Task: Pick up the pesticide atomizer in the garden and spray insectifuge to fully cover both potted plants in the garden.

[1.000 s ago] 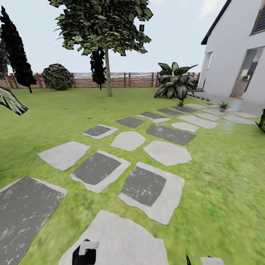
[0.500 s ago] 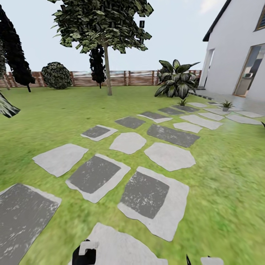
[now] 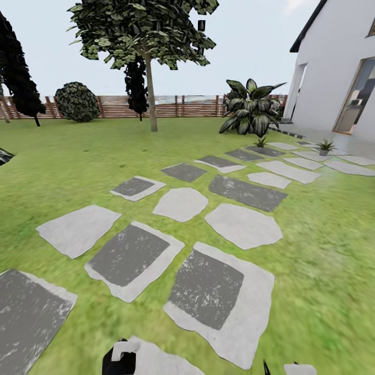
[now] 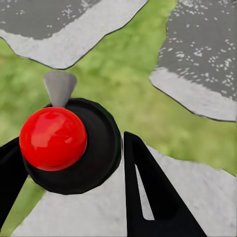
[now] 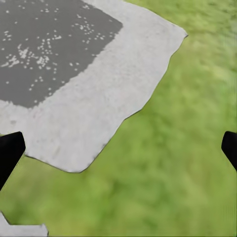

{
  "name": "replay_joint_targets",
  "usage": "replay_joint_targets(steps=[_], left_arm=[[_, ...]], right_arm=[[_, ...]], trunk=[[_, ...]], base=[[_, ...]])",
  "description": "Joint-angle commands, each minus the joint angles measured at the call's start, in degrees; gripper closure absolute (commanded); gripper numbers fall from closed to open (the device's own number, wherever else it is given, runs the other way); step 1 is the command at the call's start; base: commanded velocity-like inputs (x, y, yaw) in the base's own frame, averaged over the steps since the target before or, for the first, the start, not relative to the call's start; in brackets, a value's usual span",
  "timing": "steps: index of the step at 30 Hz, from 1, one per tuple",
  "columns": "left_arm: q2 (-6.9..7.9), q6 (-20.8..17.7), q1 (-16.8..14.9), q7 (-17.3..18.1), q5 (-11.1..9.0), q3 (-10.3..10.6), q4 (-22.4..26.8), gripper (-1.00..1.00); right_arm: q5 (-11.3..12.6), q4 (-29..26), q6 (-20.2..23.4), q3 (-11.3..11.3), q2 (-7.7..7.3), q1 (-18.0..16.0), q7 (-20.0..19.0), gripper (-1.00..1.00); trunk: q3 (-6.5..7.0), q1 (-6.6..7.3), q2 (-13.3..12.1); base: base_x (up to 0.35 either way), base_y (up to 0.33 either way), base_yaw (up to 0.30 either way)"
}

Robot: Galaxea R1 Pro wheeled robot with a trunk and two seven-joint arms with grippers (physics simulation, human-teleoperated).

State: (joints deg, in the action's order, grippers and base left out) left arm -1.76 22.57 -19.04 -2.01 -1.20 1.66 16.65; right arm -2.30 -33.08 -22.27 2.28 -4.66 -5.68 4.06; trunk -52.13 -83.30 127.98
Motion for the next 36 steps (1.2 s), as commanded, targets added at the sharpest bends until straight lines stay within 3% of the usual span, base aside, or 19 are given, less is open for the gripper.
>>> replay_joint_targets(steps=[1, 19, 36], left_arm=[[0.00, 0.2, 0.0, -0.2, -0.1, 0.2, 0.0, 1.00], [0.00, 0.2, 0.0, -0.2, -0.1, 0.2, 0.0, 1.00], [0.08, 0.2, 0.0, -0.2, 0.0, 0.2, 0.0, 1.00]], right_arm=[[-0.2, 0.0, -0.1, 0.0, 0.00, 0.0, 0.2, -1.00], [-0.2, 0.0, -0.1, 0.0, 0.00, 0.0, 0.2, -1.00], [-0.2, 0.0, -0.1, 0.0, 0.00, 0.0, 0.2, -1.00]], trunk=[[-0.14, -0.02, 0.0], [-1.68, -0.02, 0.0], [-1.82, -0.02, 0.0]], base=[[0.335, 0.000, 0.000], [0.335, 0.000, 0.000], [0.335, 0.000, 0.000]])
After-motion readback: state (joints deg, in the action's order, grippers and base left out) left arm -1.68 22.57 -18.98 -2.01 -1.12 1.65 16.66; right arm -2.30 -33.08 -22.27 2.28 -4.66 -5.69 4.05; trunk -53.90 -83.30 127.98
